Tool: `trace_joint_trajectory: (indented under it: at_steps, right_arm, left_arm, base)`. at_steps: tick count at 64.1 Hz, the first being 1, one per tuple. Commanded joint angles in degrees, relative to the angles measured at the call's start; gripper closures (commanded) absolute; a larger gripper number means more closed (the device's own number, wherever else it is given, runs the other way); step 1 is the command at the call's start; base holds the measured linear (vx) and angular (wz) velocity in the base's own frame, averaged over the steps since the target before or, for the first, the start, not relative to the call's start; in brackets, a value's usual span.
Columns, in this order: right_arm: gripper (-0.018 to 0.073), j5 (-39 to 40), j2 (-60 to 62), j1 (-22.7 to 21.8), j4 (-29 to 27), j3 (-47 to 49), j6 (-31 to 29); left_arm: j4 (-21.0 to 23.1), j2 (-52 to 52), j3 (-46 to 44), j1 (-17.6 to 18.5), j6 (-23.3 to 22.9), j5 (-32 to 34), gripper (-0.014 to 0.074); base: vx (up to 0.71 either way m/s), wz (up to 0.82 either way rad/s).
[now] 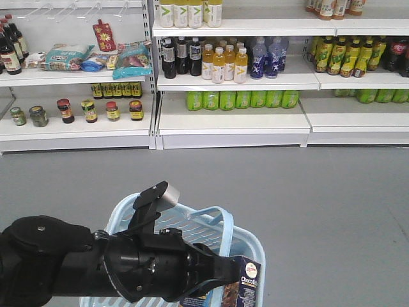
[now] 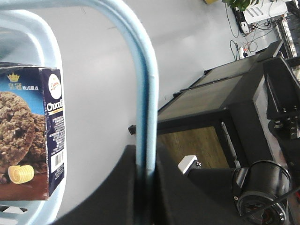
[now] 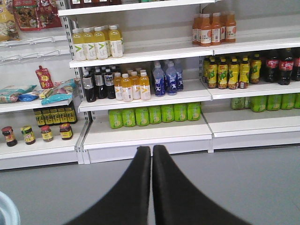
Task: Left arm holds basket, right arm returns cookies
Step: 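Hold the basket with the left gripper while approaching the drink shelves, then hold the basket with the left gripper while turning past the potted plant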
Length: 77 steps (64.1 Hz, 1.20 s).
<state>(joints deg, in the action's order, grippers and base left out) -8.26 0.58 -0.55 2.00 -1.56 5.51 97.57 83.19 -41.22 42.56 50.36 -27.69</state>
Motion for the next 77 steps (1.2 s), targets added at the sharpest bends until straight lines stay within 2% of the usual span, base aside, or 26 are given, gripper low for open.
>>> trace_joint_trajectory:
  at_steps: [1,77]
  right_arm:
    - [0.0567,4.3,0.7,0.0,0.6,-0.2,-0.1]
    - [0.0567,4.3,0.7,0.0,0.6,-0.2,-0.1]
  left_arm:
    - [3.7,-2.4,-1.6,0.2,0.9,-2.1,0.0603]
    - [3.7,-2.4,-1.6,0.2,0.9,-2.1,0.0603]
  base:
    - [0.34,-0.03]
    - [0.35,-0.03]
